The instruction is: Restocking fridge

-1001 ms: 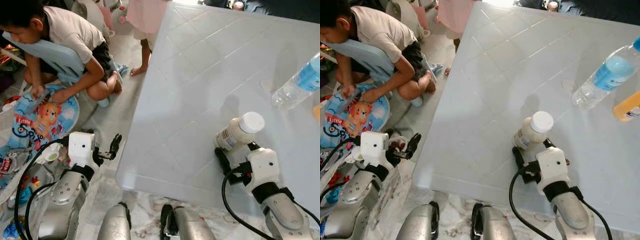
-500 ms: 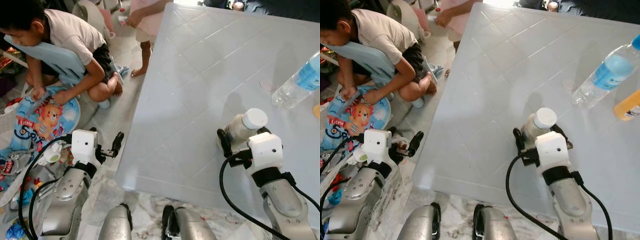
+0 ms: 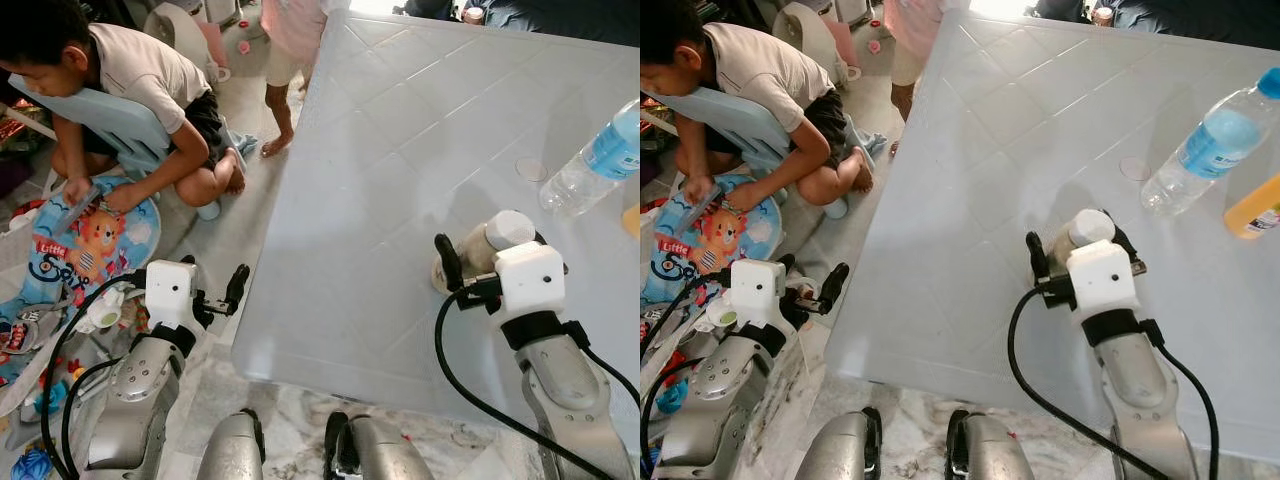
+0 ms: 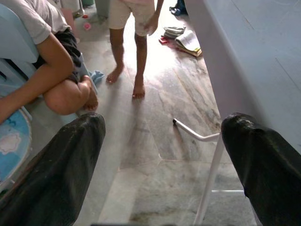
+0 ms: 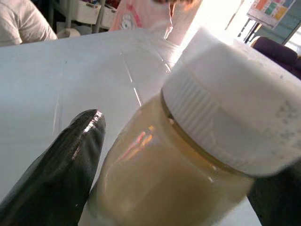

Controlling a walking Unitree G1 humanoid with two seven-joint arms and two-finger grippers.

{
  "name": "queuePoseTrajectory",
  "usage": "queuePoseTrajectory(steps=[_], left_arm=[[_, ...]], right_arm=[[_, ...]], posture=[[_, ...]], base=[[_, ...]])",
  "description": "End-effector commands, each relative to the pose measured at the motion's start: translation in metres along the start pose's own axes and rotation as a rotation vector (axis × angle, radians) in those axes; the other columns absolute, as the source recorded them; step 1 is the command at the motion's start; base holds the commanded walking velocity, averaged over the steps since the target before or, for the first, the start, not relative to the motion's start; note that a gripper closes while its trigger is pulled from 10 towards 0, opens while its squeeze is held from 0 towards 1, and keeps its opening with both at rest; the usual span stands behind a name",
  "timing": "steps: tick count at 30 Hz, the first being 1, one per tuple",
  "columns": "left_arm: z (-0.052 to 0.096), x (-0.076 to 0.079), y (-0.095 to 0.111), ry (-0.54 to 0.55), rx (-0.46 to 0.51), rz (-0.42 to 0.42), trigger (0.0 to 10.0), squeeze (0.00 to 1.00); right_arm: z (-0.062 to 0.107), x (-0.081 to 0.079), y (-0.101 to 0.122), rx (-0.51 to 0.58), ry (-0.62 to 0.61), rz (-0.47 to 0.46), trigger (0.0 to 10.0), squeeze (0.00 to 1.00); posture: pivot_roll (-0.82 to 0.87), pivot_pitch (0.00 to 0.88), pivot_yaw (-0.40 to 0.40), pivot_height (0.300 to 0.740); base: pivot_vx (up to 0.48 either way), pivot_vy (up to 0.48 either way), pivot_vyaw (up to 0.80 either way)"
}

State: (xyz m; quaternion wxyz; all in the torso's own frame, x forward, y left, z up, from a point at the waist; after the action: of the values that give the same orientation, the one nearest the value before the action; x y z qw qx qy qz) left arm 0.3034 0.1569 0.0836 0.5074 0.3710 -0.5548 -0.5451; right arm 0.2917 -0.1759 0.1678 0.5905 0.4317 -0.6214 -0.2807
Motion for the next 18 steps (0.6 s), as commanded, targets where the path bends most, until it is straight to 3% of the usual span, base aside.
queuePoseTrajectory(steps=[1, 2, 11, 18], left_arm=[[0.000, -0.002, -0.002, 0.006, -0.008, -0.010, 10.0, 0.00], [0.000, -0.002, -0.002, 0.008, -0.007, -0.011, 10.0, 0.00], [0.001, -0.001, -0.004, 0.017, -0.006, -0.009, 10.0, 0.00], [0.003, -0.006, -0.002, 0.041, 0.003, -0.011, 10.0, 0.00]], right_arm=[[0.000, -0.002, -0.003, -0.007, 0.003, 0.001, 3.9, 0.16], [-0.002, -0.003, -0.003, -0.005, 0.003, 0.001, 0.0, 0.00], [-0.023, -0.010, 0.004, 0.034, 0.006, -0.018, 0.0, 0.00], [-0.029, -0.011, 0.009, 0.057, 0.013, -0.026, 0.0, 0.00]], posture=[[0.01, 0.155, -0.025, 0.740], [0.01, 0.155, -0.025, 0.740], [0.01, 0.160, -0.030, 0.740], [0.03, 0.168, -0.042, 0.740]], base=[[0.000, 0.000, 0.00], [0.000, 0.000, 0.00], [0.000, 0.000, 0.00], [0.000, 0.000, 0.00]])
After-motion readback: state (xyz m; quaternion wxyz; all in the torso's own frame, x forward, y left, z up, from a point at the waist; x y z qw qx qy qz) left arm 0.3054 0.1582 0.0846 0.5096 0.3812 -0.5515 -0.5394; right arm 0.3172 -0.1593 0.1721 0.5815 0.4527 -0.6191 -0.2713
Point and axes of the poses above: a point about 5 cm out from each wrist's last joint towards the gripper, its own z axis pointing back from the gripper into the wrist, its own y axis along the axis of the wrist's last joint, x = y × z, the point moved 6 cm from there along -z, pointing out of the wrist towards the gripper, and after that the axes turned 8 degrees about z, right-handed, at the moved point
